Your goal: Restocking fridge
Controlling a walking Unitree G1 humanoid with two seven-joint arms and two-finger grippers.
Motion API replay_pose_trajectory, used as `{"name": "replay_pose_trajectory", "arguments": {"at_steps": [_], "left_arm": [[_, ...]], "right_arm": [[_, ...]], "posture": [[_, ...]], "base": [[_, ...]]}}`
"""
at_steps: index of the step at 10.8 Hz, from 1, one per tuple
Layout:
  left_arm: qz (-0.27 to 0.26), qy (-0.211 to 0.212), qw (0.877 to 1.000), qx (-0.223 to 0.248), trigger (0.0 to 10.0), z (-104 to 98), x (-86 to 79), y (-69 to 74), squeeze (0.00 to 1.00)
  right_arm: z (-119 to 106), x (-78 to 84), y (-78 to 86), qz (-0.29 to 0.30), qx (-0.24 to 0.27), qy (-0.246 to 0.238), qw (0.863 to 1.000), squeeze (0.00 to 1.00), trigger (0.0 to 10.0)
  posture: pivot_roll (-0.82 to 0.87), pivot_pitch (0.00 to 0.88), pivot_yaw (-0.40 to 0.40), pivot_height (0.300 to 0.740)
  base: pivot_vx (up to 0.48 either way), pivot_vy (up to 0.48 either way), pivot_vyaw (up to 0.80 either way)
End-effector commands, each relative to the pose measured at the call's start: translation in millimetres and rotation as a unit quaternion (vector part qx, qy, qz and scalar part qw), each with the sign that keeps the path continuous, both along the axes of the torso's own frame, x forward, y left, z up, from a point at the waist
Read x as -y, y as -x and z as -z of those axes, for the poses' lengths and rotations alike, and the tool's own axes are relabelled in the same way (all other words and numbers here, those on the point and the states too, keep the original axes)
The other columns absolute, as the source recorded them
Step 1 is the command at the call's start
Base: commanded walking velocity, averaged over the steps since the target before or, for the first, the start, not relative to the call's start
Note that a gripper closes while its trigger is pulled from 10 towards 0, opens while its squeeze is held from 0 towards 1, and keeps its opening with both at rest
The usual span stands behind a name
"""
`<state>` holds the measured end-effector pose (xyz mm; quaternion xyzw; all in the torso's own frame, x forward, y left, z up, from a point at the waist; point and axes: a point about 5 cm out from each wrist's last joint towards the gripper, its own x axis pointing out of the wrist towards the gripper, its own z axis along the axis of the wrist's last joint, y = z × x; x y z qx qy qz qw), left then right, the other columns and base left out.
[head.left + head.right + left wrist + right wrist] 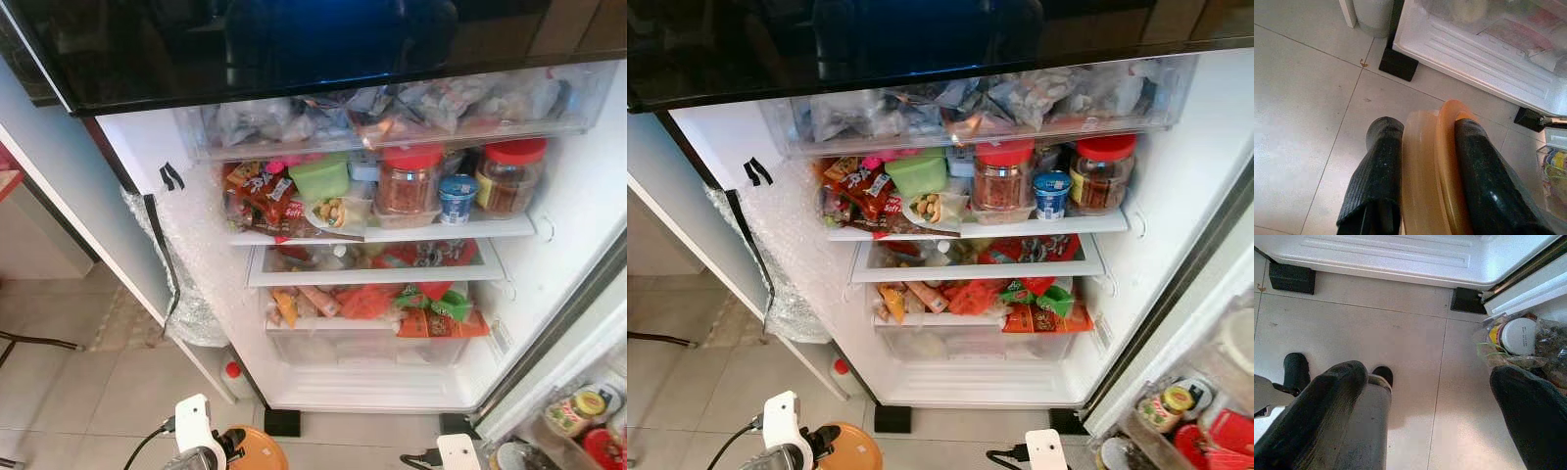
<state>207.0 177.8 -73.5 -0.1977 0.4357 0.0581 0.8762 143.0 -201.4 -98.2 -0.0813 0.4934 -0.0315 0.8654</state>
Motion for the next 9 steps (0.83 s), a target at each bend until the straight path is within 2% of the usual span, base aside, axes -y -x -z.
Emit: {"name": "replay_pose_trajectory", "arguments": {"at_steps": [1,3,4,6,9], "left_arm": [[-0.011,0.001,1.000,-0.006,10.0,1,-5.7,3.6,0.00],[-0.010,0.002,1.000,-0.006,10.0,1,-5.6,3.7,0.00],[-0.010,0.002,1.000,-0.005,10.0,1,-5.4,3.5,0.00],[-0.010,0.003,1.000,-0.005,10.0,1,-5.3,3.3,0.00],[-0.007,0.005,1.000,-0.004,10.0,1,-4.9,3.7,0.00]], "right_arm": [[1,-4.7,2.1,0.001,-0.002,-0.007,1.000,0.00,10.0],[2,-3.1,2.9,-0.003,-0.010,0.010,1.000,0.00,10.0],[2,1.7,4.7,0.001,-0.025,0.061,0.998,0.00,10.0],[1,6.7,6.4,0.015,-0.033,0.122,0.992,0.00,10.0],[1,9.0,9.2,0.036,-0.043,0.167,0.984,0.00,10.0]], "posture": [[-0.14,0.000,0.123,0.740],[-0.14,0.000,0.123,0.740],[-0.14,0.000,0.122,0.740],[-0.14,0.000,0.123,0.740],[-0.15,0.000,0.123,0.740]], "base": [[0.000,0.000,0.00],[0.000,0.000,0.00],[0.000,0.000,0.00],[0.000,0.000,0.00],[0.000,0.000,0.00]]}}
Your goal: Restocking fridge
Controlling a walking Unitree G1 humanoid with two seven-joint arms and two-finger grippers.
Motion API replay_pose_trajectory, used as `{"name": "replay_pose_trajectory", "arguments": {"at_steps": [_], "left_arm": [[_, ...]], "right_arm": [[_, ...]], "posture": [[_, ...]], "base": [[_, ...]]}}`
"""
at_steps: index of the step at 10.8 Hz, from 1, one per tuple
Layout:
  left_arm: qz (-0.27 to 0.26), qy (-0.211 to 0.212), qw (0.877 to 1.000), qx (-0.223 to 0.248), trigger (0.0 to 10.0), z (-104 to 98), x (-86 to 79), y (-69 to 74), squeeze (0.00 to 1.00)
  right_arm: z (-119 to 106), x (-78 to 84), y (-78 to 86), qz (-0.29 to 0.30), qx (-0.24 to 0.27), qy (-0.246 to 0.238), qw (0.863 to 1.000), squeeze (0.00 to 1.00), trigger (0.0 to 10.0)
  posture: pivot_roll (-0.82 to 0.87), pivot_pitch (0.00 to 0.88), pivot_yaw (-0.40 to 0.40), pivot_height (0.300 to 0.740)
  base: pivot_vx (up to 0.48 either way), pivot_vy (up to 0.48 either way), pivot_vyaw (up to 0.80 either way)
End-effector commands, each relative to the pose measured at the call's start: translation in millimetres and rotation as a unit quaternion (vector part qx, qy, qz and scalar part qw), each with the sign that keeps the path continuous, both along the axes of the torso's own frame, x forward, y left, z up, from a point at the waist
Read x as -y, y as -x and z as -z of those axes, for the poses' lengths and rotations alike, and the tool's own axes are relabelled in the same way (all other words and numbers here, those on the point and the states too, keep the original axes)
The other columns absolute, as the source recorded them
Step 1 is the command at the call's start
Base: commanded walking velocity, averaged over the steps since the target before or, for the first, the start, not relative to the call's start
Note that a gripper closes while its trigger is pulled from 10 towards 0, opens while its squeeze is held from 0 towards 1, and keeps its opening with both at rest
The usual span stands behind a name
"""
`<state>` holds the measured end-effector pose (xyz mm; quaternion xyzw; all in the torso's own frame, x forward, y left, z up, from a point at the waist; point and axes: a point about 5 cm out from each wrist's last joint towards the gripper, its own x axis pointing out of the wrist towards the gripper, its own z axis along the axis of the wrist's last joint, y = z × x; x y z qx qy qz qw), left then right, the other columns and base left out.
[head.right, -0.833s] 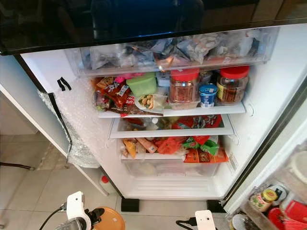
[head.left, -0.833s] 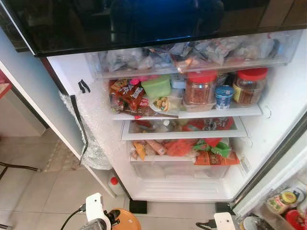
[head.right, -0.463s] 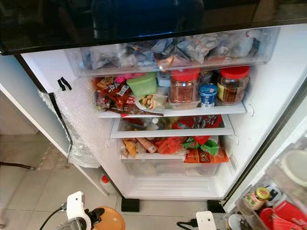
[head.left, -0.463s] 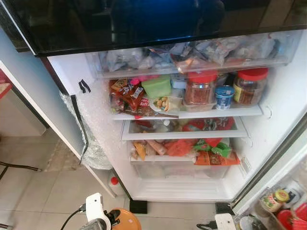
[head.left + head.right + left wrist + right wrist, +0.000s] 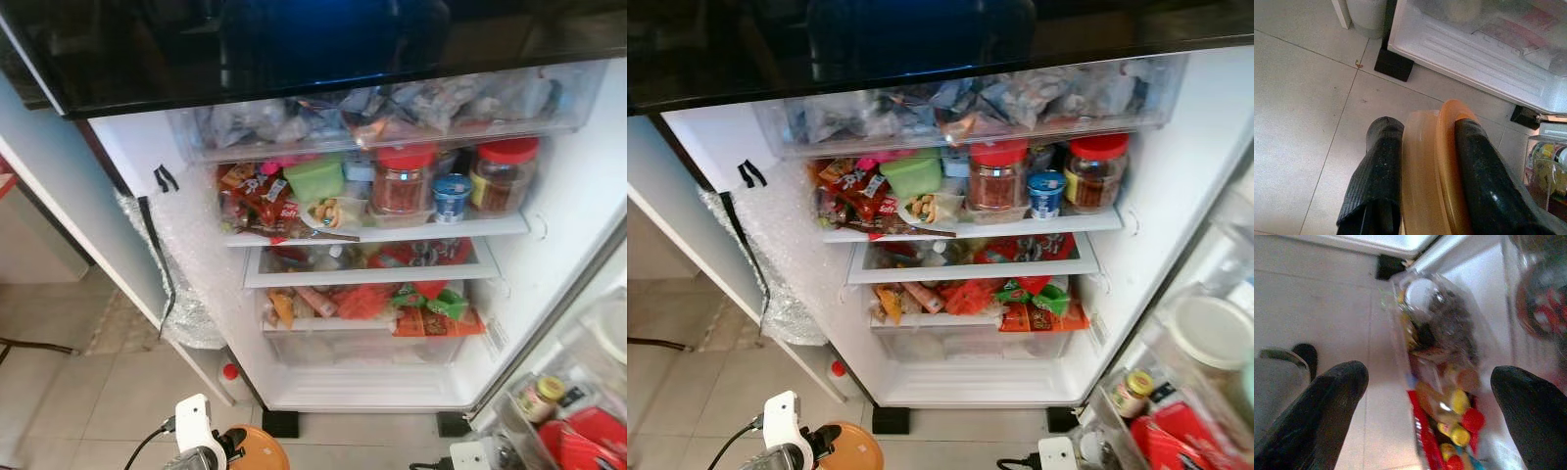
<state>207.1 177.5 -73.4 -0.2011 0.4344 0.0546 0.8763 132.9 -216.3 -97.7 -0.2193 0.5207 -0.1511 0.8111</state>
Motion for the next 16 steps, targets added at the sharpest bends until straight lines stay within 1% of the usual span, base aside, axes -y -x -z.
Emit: {"name": "replay_pose_trajectory", "arguments": {"at_steps": [1,2,5,10,12,14,15,16], "left_arm": [[-0.009,0.002,1.000,-0.006,10.0,2,-5.2,4.1,0.00],[-0.008,0.003,1.000,-0.006,10.0,2,-5.4,4.2,0.00],[-0.008,0.004,1.000,-0.005,10.0,1,-5.5,3.7,0.00],[-0.010,0.012,1.000,0.004,10.0,0,-3.8,1.9,0.00],[-0.005,0.022,1.000,0.019,10.0,-1,-2.5,-0.2,0.00],[0.001,0.035,0.998,0.049,10.0,-5,-0.3,-4.6,0.00],[-0.009,0.047,0.997,0.069,10.0,-7,0.1,-7.1,0.00],[-0.002,0.079,0.983,0.164,10.0,-40,7.2,-53.0,0.00]], "right_arm": [[0,-5.2,0.0,-0.004,-0.006,0.012,1.000,0.00,10.0],[0,-5.1,1.1,0.005,-0.009,0.026,1.000,0.00,10.0],[0,-5.3,0.6,0.005,-0.011,0.036,0.999,0.00,10.0],[-1,-4.8,-0.7,0.005,-0.007,0.030,1.000,0.00,10.0],[0,-4.9,-1.1,0.004,-0.004,0.024,1.000,0.00,10.0],[0,-5.9,-2.8,0.001,0.011,-0.006,1.000,0.00,10.0],[0,-6.7,-3.8,-0.004,0.016,-0.021,1.000,0.00,10.0],[0,-7.5,-5.3,-0.013,0.021,-0.032,0.999,0.00,10.0]], "posture": [[-0.14,0.000,0.123,0.740],[-0.15,0.000,0.125,0.740],[-0.14,0.000,0.124,0.740],[-0.14,0.000,0.120,0.740],[-0.14,0.000,0.120,0.740],[-0.12,0.000,0.112,0.740],[-0.12,0.000,0.109,0.740],[-0.11,0.000,0.104,0.740]], "base": [[0.000,0.000,0.00],[0.000,0.000,0.00],[0.000,0.000,0.00],[0.000,0.000,0.00],[0.000,0.000,0.00],[0.000,0.000,0.00],[0.000,0.000,0.00],[0.000,0.000,0.00]]}}
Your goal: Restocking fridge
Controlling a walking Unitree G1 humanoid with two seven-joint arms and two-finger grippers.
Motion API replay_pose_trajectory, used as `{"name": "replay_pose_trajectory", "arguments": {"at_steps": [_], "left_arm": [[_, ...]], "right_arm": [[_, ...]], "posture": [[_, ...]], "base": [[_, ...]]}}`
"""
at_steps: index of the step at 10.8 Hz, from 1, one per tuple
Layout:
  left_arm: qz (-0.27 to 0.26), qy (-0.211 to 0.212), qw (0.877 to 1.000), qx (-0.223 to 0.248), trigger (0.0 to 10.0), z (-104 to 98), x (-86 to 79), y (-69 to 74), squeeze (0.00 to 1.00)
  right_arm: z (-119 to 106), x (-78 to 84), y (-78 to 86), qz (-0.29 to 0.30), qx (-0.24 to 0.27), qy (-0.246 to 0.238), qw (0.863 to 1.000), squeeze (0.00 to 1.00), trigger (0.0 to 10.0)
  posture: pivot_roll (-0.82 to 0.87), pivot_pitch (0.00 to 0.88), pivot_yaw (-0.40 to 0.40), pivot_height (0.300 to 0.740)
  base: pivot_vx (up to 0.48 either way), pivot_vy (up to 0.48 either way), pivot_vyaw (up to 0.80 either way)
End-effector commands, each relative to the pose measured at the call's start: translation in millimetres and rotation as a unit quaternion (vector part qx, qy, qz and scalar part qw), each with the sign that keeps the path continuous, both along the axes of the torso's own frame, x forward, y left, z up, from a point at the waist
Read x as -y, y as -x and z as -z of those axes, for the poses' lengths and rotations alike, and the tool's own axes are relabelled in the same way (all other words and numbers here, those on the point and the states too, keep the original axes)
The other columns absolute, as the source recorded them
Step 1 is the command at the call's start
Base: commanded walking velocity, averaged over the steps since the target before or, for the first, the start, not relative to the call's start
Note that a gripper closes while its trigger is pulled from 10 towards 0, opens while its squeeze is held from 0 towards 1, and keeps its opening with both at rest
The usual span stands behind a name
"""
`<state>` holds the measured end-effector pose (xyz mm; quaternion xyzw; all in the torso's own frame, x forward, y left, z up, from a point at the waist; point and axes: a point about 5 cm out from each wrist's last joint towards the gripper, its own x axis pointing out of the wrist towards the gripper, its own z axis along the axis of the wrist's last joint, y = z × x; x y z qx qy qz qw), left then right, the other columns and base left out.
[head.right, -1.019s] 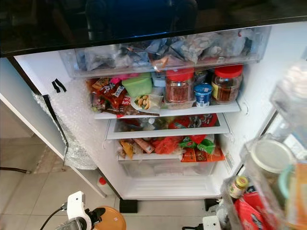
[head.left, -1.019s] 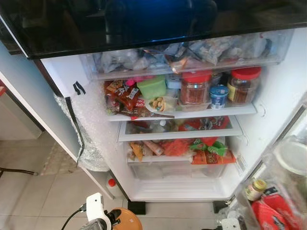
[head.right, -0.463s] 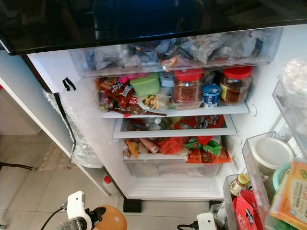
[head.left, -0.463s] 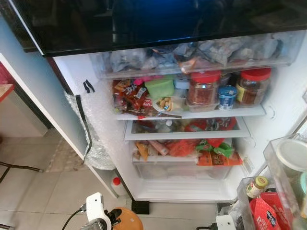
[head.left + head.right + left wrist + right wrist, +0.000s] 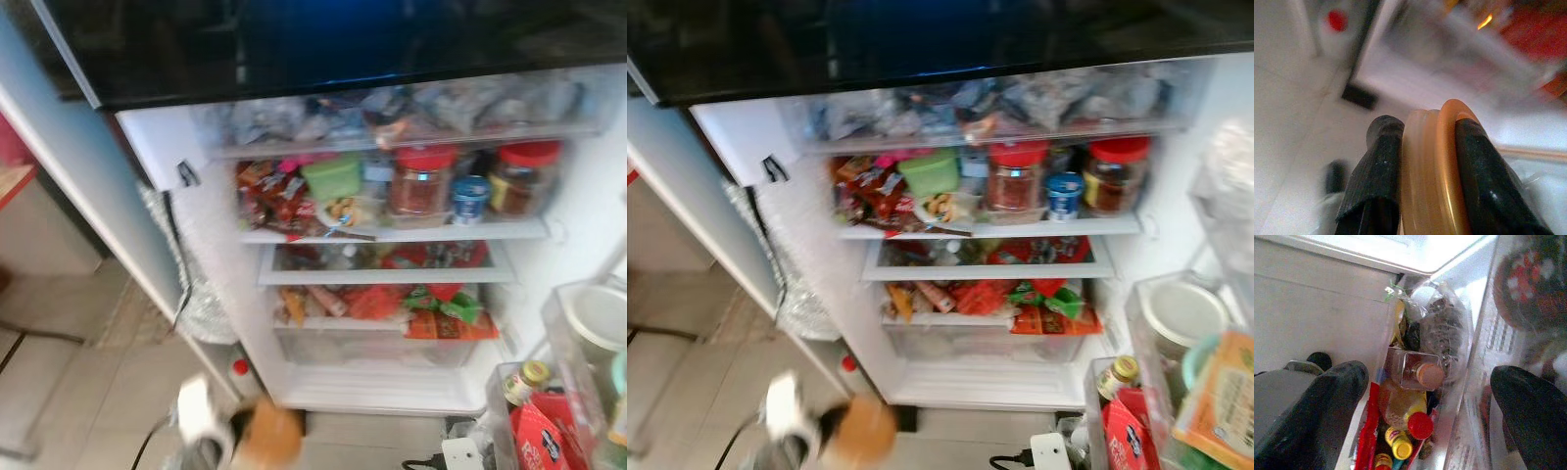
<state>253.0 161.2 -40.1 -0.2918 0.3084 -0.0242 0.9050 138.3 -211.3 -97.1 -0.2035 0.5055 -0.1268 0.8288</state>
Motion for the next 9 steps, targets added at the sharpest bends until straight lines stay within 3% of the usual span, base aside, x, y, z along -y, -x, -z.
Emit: {"name": "replay_pose_trajectory", "arguments": {"at_steps": [1,3,4,7,8,9], "left_arm": [[0.003,0.011,0.997,0.080,10.0,-29,-2.8,-31.5,0.00],[0.028,0.096,0.984,0.146,10.0,-48,9.0,-43.7,0.00],[0.051,0.164,0.970,0.171,10.0,-55,11.2,-41.6,0.00],[0.109,0.237,0.943,0.208,10.0,-66,10.3,-15.2,0.00],[0.121,0.210,0.946,0.214,10.0,-66,10.3,-11.1,0.00],[0.126,0.212,0.945,0.214,10.0,-67,12.5,-11.4,0.00]], "right_arm": [[0,-3.1,-0.5,0.004,0.007,-0.015,1.000,0.00,10.0],[0,-1.7,0.2,0.011,0.010,-0.021,1.000,0.00,10.0],[0,-1.0,0.0,0.013,0.010,-0.027,1.000,0.00,10.0],[0,0.0,0.5,0.017,0.019,-0.033,0.999,0.00,10.0],[0,0.9,1.3,0.016,0.018,-0.033,0.999,0.00,10.0],[1,1.1,2.0,0.016,0.017,-0.036,0.999,0.00,10.0]], "posture": [[-0.11,0.000,0.104,0.740],[-0.12,0.000,0.108,0.740],[-0.12,0.000,0.104,0.740],[-0.13,0.000,0.105,0.740],[-0.12,0.000,0.099,0.740],[-0.12,0.000,0.100,0.740]], "base": [[0.000,0.000,0.00],[0.000,0.000,0.00],[0.000,0.000,0.00],[0.000,0.000,0.00],[0.000,0.000,0.00],[0.000,0.000,0.00]]}}
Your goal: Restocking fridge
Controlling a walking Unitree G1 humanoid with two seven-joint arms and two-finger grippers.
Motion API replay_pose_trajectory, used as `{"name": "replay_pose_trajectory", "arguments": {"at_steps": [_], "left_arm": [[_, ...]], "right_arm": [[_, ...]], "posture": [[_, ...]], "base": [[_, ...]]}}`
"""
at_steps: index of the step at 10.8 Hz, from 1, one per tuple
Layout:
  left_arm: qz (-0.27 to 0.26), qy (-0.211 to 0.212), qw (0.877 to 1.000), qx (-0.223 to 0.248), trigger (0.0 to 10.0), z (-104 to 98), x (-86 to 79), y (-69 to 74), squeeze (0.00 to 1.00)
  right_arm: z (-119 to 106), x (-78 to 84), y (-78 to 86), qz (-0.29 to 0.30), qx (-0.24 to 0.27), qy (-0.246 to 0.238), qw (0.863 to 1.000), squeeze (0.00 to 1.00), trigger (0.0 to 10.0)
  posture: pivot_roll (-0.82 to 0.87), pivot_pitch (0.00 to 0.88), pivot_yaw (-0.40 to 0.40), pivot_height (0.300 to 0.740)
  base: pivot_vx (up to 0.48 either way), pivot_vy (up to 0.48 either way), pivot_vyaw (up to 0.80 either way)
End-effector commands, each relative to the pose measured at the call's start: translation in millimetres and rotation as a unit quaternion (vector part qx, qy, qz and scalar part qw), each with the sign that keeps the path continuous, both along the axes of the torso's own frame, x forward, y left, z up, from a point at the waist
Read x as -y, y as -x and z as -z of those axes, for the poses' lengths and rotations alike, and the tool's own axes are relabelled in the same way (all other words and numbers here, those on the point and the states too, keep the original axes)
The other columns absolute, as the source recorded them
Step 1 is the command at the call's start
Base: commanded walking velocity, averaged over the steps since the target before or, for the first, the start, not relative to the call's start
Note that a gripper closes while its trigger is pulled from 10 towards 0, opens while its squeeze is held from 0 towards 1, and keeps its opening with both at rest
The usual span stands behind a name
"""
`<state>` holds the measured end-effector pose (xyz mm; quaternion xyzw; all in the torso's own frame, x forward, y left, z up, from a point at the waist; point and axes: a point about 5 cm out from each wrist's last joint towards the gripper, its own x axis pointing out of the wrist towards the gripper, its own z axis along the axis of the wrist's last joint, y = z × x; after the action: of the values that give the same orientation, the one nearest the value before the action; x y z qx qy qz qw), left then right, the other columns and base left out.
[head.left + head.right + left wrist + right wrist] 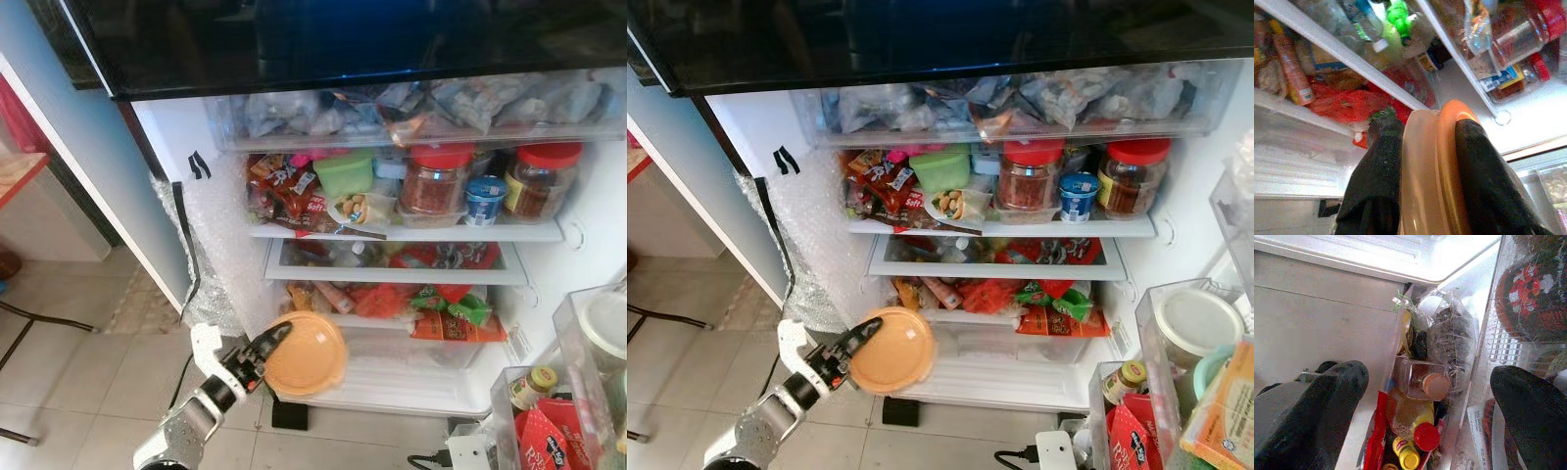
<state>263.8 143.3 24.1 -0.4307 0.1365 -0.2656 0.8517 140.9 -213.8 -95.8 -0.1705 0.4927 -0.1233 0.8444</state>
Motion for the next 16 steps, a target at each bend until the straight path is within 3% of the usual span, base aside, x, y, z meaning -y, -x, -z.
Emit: {"name": "replay_pose_trajectory", "arguments": {"at_steps": [1,10,14,16], "left_arm": [[0.006,-0.011,1.000,0.010,10.0,-6,-2.7,-2.6,0.00],[0.038,-0.026,0.999,-0.010,10.0,-12,1.6,6.8,0.00],[0.056,-0.023,0.998,-0.026,10.0,-10,2.7,8.8,0.00],[0.035,-0.020,0.999,-0.028,10.0,-11,0.1,3.6,0.00]], "right_arm": [[2,-1.7,5.5,0.008,-0.005,-0.010,1.000,0.00,10.0],[3,-4.0,5.9,0.012,-0.002,-0.027,1.000,0.00,10.0],[3,-3.6,5.5,0.011,-0.001,-0.029,1.000,0.00,10.0],[3,-3.5,5.5,0.013,0.000,-0.029,0.999,0.00,10.0]], "posture": [[-0.13,0.000,0.104,0.740],[-0.13,0.000,0.112,0.740],[-0.13,0.000,0.109,0.740],[-0.13,0.000,0.105,0.740]], "base": [[0.000,0.000,0.00],[0.261,0.000,0.00],[0.000,0.000,0.00],[0.000,0.000,0.00]]}}
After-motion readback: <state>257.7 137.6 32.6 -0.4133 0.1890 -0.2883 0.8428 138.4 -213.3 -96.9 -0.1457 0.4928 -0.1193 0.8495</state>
